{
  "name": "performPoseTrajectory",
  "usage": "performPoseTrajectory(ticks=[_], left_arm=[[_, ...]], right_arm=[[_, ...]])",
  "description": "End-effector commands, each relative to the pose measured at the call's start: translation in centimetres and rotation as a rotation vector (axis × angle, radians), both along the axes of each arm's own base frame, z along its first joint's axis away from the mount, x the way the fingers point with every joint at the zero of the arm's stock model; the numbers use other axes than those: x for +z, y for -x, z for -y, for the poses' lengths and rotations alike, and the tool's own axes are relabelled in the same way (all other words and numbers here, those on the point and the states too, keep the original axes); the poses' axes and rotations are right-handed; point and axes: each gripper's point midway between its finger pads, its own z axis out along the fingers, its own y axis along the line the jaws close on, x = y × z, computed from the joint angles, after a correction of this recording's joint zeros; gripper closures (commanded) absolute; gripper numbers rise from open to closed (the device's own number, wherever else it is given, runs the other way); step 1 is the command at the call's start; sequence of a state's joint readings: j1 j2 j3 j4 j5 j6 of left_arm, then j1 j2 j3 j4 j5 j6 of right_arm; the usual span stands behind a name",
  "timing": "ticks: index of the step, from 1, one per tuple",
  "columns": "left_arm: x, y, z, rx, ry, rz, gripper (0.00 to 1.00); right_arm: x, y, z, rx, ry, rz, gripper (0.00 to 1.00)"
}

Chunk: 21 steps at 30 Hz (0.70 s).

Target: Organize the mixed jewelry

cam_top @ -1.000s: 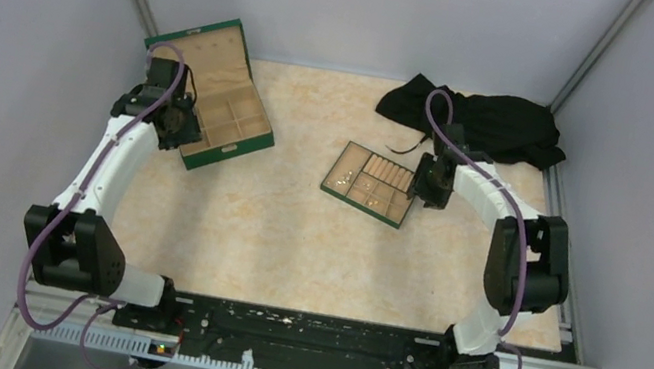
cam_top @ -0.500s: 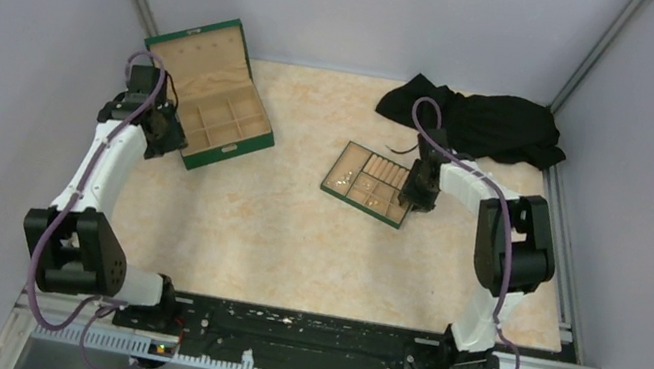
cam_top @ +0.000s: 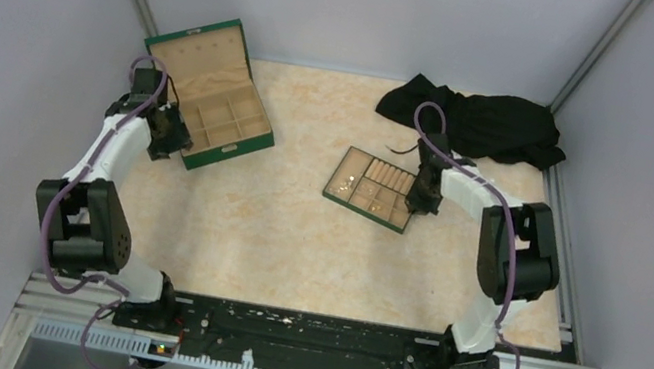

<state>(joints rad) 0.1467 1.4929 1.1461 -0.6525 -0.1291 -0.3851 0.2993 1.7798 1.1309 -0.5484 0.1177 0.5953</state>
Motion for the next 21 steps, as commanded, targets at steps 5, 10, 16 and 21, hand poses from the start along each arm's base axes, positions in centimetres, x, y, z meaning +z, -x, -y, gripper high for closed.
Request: performPoseTrajectory(ticks=[5,10,16,21], left_arm=[[-2.1,-2.6,-0.1,-0.014,0.018,0.049,0.45],[-5.0,-3.3,-0.4,-0.004,0.017,0.019,0.49],[-6.7,-3.2,0.1,-0.011,0.049,-0.025,0.85],[-6.3,-2.4,2.1,-0.091,0.082,-0.015,1.0]], right_arm=[[5.7,1.4,1.6,0.013,0.034,0.126,1.0],[7.5,2.3,1.8,0.026,0.031,0.154,1.0],[9.9,2.4,2.4,0.003,0.022,0.199,1.0],[12.1,2.3,3.0,-0.018,0.004,0.242,1.0]])
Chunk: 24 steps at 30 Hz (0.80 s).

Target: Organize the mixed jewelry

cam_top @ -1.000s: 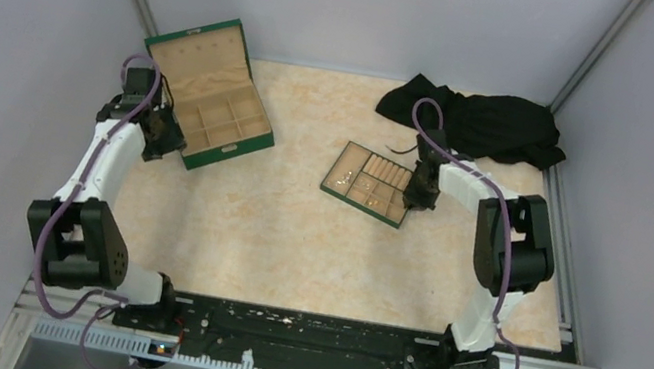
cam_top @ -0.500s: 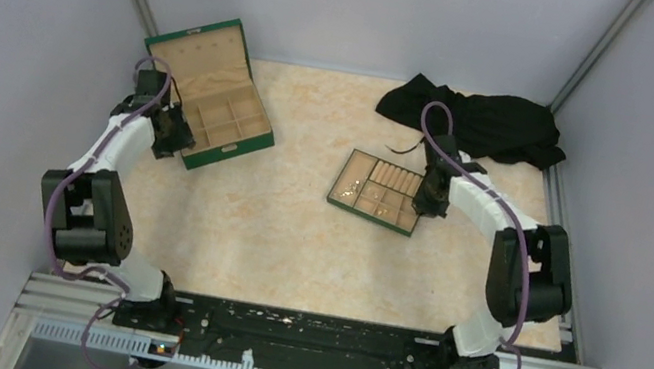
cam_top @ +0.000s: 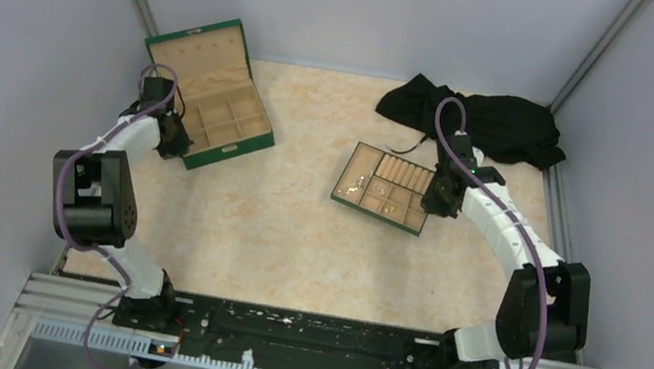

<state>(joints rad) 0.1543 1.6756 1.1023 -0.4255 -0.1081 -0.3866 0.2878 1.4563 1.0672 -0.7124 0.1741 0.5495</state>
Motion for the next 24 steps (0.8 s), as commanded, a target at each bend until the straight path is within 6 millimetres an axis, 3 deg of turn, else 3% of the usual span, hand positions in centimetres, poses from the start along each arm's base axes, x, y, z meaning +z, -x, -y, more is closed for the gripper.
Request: performPoseTrajectory(ticks=[1,5,11,14,19,24], left_arm=[[-0.6,1.4,3.1,-0.113,0.061,-0.022,1.0],[-0.3,2.9,6.8,-0.243,0.048,-0.048,1.0],[0.9,6.4,16.4,-0.509,0.091,-0.078,1.0],[1.4,8.2,19.8,-0.57,0.141,-0.089,1.0],[2.5,10.1,24.2,-0.618,0.222,-0.091,1.0],[3.4,11.1,26.4,-0.621,0.239,-0.094,1.0]], right_arm=[[5.1,-1.6,0.4,-0.021,-0.04,0.144,1.0],[6.7,-1.6,0.8,-0.02,-0.039,0.166,1.0],[9.4,-0.9,1.1,0.022,-0.044,0.195,1.0],[10.5,-0.1,1.0,0.064,-0.043,0.201,1.0],[11.3,2.1,0.7,0.108,-0.069,0.169,1.0],[11.2,5.2,-0.5,0.122,-0.11,0.127,1.0]])
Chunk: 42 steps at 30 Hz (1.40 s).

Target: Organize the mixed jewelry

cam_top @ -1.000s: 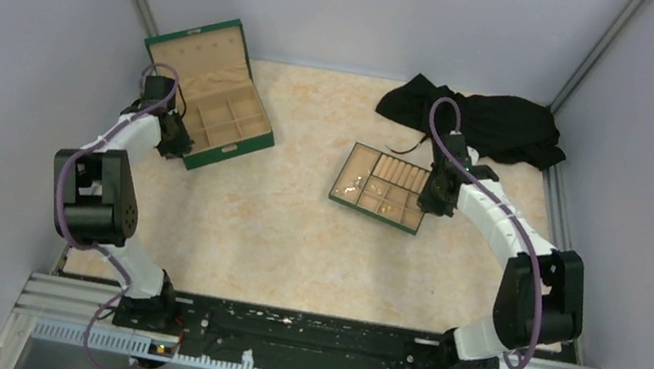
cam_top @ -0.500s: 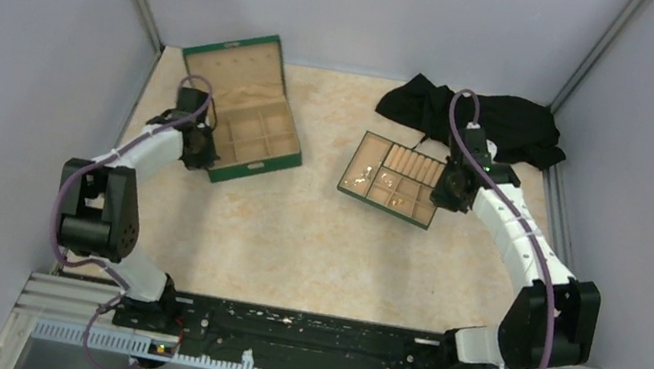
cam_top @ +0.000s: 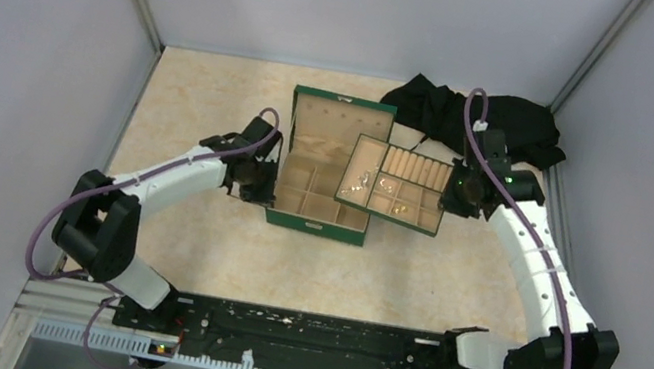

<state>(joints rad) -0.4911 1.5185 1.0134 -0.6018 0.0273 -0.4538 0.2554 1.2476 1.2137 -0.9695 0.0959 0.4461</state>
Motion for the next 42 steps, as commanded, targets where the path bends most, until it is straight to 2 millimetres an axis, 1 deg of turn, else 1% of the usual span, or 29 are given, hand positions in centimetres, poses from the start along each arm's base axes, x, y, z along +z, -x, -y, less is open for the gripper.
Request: performPoseTrajectory(ticks=[1,3,4,6,8,9,11,14,18,20,22,24,27,30,32,35,37,39,42], left_arm=[[2.6,0.5,2.9,0.037,0.109,0.001,0.99],[2.6,1.1,3.5,0.026,0.119,-0.005,0.95],[2.5,1.4,3.7,0.021,0.12,-0.009,0.89],[2.4,1.9,3.9,0.017,0.121,-0.021,0.74],[2.7,2.2,3.6,0.023,0.116,-0.02,0.61],[2.9,2.3,3.2,0.029,0.103,-0.016,0.57],[4.0,2.2,2.3,0.033,0.069,0.02,0.52],[5.3,1.7,-0.6,0.066,-0.036,0.111,0.5],[7.5,1.0,-4.0,0.124,-0.077,0.19,0.49],[8.3,0.7,-6.3,0.203,-0.105,0.221,0.51],[9.1,0.3,-8.3,0.282,-0.097,0.254,0.51],[9.4,0.1,-9.3,0.327,-0.067,0.264,0.51],[9.6,0.3,-9.8,0.349,-0.032,0.263,0.5],[9.2,0.6,-9.6,0.352,-0.018,0.243,0.5],[8.8,0.9,-9.6,0.352,-0.013,0.229,0.5],[8.6,1.3,-9.8,0.37,-0.014,0.219,0.5],[8.9,1.4,-9.8,0.378,0.0,0.24,0.5],[9.0,1.5,-9.9,0.382,0.006,0.251,0.5],[8.7,1.7,-10.0,0.385,0.002,0.244,0.5]], right_arm=[[2.7,2.3,-1.7,0.026,-0.084,0.046,1.0],[2.6,3.2,-2.3,0.012,-0.112,0.041,1.0],[2.4,3.4,-2.7,0.012,-0.128,0.044,1.0],[1.9,3.8,-3.5,0.013,-0.142,0.045,1.0],[1.4,3.8,-4.1,0.023,-0.131,0.043,1.0],[1.2,3.6,-4.6,0.034,-0.121,0.043,1.0],[0.9,3.2,-5.6,0.057,-0.106,0.049,1.0],[0.4,2.1,-6.8,0.078,-0.089,0.057,1.0],[0.0,0.2,-8.9,0.109,-0.079,0.065,1.0],[-0.3,-0.8,-10.2,0.129,-0.077,0.064,1.0],[-0.9,-1.7,-11.2,0.143,-0.067,0.055,1.0],[-1.3,-2.6,-12.2,0.156,-0.061,0.058,1.0],[-2.5,-3.7,-13.3,0.169,-0.055,0.047,1.0],[-3.2,-4.5,-14.2,0.179,-0.053,0.038,1.0],[-3.9,-4.7,-14.6,0.186,-0.046,0.027,1.0],[-4.8,-4.6,-15.0,0.197,-0.042,0.005,1.0],[-5.5,-4.2,-15.1,0.205,-0.037,-0.008,1.0],[-6.1,-3.9,-15.1,0.209,-0.029,-0.02,1.0],[-6.8,-3.5,-14.8,0.209,-0.021,-0.033,1.0]])
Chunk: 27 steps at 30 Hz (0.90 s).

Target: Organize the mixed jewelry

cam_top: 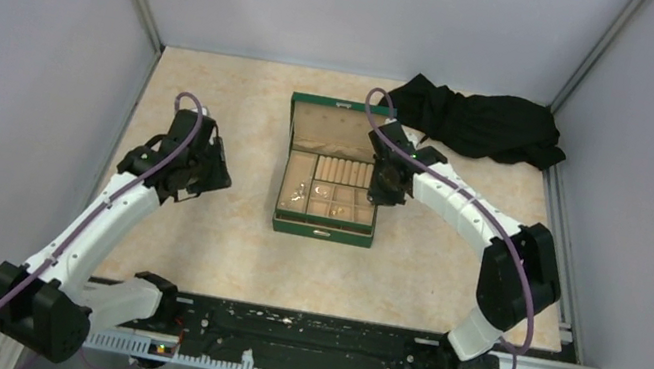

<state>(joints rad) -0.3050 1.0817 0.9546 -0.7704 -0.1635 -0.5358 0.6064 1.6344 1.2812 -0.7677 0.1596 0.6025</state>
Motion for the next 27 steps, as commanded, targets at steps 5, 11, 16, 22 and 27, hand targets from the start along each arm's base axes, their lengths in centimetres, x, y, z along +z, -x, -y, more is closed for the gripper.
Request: performPoseTrajectory(ticks=[5,11,16,22,27], left_arm=[[-0.2,0.5,0.2,0.018,0.037,-0.004,0.51],[-0.4,0.5,0.3,0.013,0.04,-0.012,0.51],[-0.7,0.6,0.3,0.015,0.042,-0.017,0.51],[-1.1,0.7,0.3,0.015,0.045,-0.027,0.51],[-1.3,0.8,0.6,0.012,0.056,-0.033,0.51]], right_arm=[[0.1,-0.6,-1.6,0.026,-0.043,0.042,1.0],[-0.7,-0.3,-1.4,0.034,-0.027,0.023,1.0],[-1.2,0.1,-1.2,0.046,-0.018,0.009,1.0],[-2.1,0.7,-1.7,0.087,-0.038,-0.019,1.0],[-2.6,0.5,-2.1,0.089,-0.042,-0.032,1.0]])
